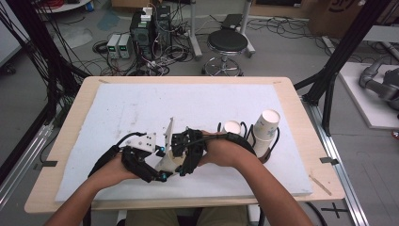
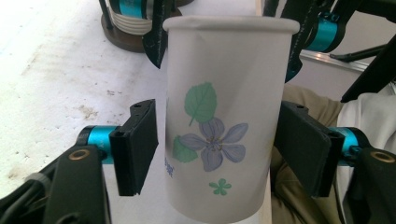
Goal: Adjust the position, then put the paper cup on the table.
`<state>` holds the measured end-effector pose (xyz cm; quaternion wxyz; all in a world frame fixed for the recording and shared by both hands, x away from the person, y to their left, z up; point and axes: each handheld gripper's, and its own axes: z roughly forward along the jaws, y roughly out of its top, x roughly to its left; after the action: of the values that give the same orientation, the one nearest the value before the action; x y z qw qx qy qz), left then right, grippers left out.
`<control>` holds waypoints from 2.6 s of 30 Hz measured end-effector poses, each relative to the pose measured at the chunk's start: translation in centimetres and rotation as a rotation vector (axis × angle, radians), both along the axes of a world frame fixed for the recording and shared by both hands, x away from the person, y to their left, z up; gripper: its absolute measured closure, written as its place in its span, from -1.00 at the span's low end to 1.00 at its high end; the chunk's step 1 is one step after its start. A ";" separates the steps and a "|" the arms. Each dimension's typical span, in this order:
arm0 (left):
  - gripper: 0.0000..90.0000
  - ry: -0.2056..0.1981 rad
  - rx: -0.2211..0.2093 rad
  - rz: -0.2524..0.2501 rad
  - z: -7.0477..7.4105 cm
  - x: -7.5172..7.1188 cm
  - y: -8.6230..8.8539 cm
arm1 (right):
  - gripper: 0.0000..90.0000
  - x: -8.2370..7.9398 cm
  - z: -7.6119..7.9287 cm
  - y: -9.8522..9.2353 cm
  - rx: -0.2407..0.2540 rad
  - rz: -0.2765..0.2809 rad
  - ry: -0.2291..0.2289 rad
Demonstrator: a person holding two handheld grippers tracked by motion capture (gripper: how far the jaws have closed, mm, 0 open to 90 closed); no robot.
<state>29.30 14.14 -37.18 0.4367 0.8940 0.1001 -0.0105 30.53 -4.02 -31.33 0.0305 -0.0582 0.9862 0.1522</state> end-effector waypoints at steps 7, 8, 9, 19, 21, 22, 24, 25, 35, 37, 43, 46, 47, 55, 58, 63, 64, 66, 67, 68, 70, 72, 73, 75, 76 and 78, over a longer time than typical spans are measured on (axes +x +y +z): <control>-0.15 0.002 0.015 -0.022 -0.2 0.0 -0.2 | -0.15 0.0 -0.1 0.3 -0.010 0.013 -0.002; -0.15 0.002 0.015 -0.022 -0.2 0.0 -0.2 | -0.15 0.0 -0.1 0.3 -0.010 0.013 -0.002; -0.15 0.008 0.013 -0.024 -0.3 0.0 -0.3 | -0.15 0.0 -0.1 0.3 -0.009 0.018 -0.003; -0.16 0.000 -0.042 0.003 -0.8 0.0 0.5 | -0.42 0.2 -0.3 -0.3 0.096 -0.029 0.026; -0.17 -0.001 -0.054 0.012 -0.9 0.1 0.7 | -0.47 0.2 -0.2 -0.6 0.125 -0.041 0.031; -0.17 0.000 -0.071 0.026 -1.0 0.0 0.9 | -0.49 0.3 -0.1 -0.8 0.156 -0.053 0.034; -0.18 0.002 -0.103 0.048 -1.4 0.0 1.3 | -0.50 0.7 0.3 -2.0 0.275 -0.092 0.034; -0.19 -0.003 -0.125 0.070 -1.7 0.0 1.7 | -0.51 0.7 0.4 -2.5 0.310 -0.116 0.045; -0.22 -0.048 -0.257 0.208 -3.1 0.1 3.8 | -0.51 0.6 -0.5 -8.9 0.672 -0.330 0.013; -0.22 -0.066 -0.279 0.234 -3.3 0.0 4.3 | -0.51 0.3 -1.1 -10.1 0.731 -0.377 0.010; -0.22 -0.114 -0.373 0.296 -3.6 -0.2 5.4 | -0.51 -0.9 -2.9 -13.6 0.854 -0.482 -0.025; -0.22 -0.131 -0.393 0.316 -3.6 -0.3 5.7 | -0.51 -1.5 -3.4 -14.6 0.875 -0.508 -0.042; -0.22 -0.135 -0.400 0.323 -3.6 -0.3 5.8 | -0.51 -1.8 -3.6 -15.0 0.881 -0.519 -0.057; -0.22 -0.206 -0.508 0.414 -3.5 -0.8 7.9 | -0.51 -3.7 -5.5 -18.7 0.902 -0.630 -0.127; -0.22 -0.212 -0.527 0.433 -3.5 -0.9 8.5 | -0.51 -3.9 -5.7 -19.0 0.892 -0.642 -0.133; -0.22 -0.223 -0.546 0.460 -3.5 -1.1 9.2 | -0.51 -3.9 -6.0 -19.5 0.883 -0.653 -0.141; -0.22 -0.224 -0.549 0.462 -3.5 -1.2 9.3 | -0.51 -3.9 -6.1 -19.5 0.882 -0.655 -0.140; -0.23 -0.238 -0.551 0.462 -3.4 -1.2 9.3 | -0.51 -4.0 -6.2 -19.4 0.875 -0.642 -0.137; -0.24 -0.242 -0.552 0.460 -3.4 -1.1 9.3 | -0.51 -4.0 -6.2 -19.3 0.878 -0.642 -0.134; -0.24 -0.242 -0.552 0.460 -3.4 -1.1 9.3 | -0.51 -4.0 -6.2 -19.4 0.882 -0.641 -0.129; -0.25 -0.251 -0.552 0.462 -3.6 -1.0 9.4 | -0.51 -4.0 -6.2 -19.4 0.887 -0.637 -0.125; -0.25 -0.253 -0.543 0.464 -3.6 -0.8 9.3 | -0.51 -4.0 -6.1 -19.4 0.891 -0.636 -0.123; -0.25 -0.255 -0.543 0.462 -3.7 -0.6 9.3 | -0.51 -4.0 -6.1 -19.4 0.894 -0.635 -0.125; -0.25 -0.264 -0.548 0.470 -3.6 -0.2 9.3 | -0.51 -4.0 -6.1 -19.3 0.894 -0.632 -0.126; -0.25 -0.264 -0.548 0.470 -3.6 -0.2 9.3 | -0.51 -4.0 -6.0 -19.3 0.895 -0.631 -0.126; -0.25 -0.285 -0.538 0.484 -3.6 0.8 9.5 | -0.51 -4.0 -6.0 -19.3 0.899 -0.627 -0.123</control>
<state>30.13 23.63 -40.74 0.6547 0.6906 0.2403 0.1913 26.56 -23.29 -37.31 0.1538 0.2485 0.7904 0.5383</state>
